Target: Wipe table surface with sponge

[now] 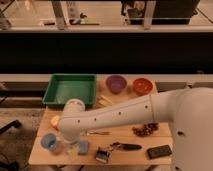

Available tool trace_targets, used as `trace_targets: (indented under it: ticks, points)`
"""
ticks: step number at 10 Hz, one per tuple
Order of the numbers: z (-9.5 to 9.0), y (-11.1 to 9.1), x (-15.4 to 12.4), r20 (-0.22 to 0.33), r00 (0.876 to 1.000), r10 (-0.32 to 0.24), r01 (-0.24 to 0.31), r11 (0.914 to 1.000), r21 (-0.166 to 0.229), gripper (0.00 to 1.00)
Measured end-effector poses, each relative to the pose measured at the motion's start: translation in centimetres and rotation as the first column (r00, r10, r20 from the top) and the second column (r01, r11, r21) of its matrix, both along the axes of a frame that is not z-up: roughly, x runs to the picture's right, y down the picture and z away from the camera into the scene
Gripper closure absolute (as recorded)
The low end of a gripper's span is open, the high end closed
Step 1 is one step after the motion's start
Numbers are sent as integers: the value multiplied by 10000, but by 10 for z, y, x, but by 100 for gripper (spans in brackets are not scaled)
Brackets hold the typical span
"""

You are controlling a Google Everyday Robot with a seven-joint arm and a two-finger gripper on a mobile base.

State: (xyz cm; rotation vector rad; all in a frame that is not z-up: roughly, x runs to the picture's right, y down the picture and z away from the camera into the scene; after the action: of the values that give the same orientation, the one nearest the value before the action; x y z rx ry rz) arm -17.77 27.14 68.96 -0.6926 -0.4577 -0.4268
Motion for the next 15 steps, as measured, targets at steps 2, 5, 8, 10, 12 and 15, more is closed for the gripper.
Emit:
trace_targets:
  ticks: [2, 5, 8, 10, 12, 15]
  points:
    - [16, 4, 16, -213, 9995, 236, -242, 9992, -303, 20]
    - [44, 4, 37, -636, 9968, 486, -527, 9965, -644, 20]
    - [60, 5, 50, -905, 9938, 648, -724, 9939, -836, 20]
    - [66, 8, 60, -1125, 9919, 592, -696, 9934, -914, 20]
    - [64, 12, 64, -1099, 9930, 435, -537, 9943, -921, 20]
    - [52, 22, 56, -680, 9977, 81, -140, 9961, -868, 20]
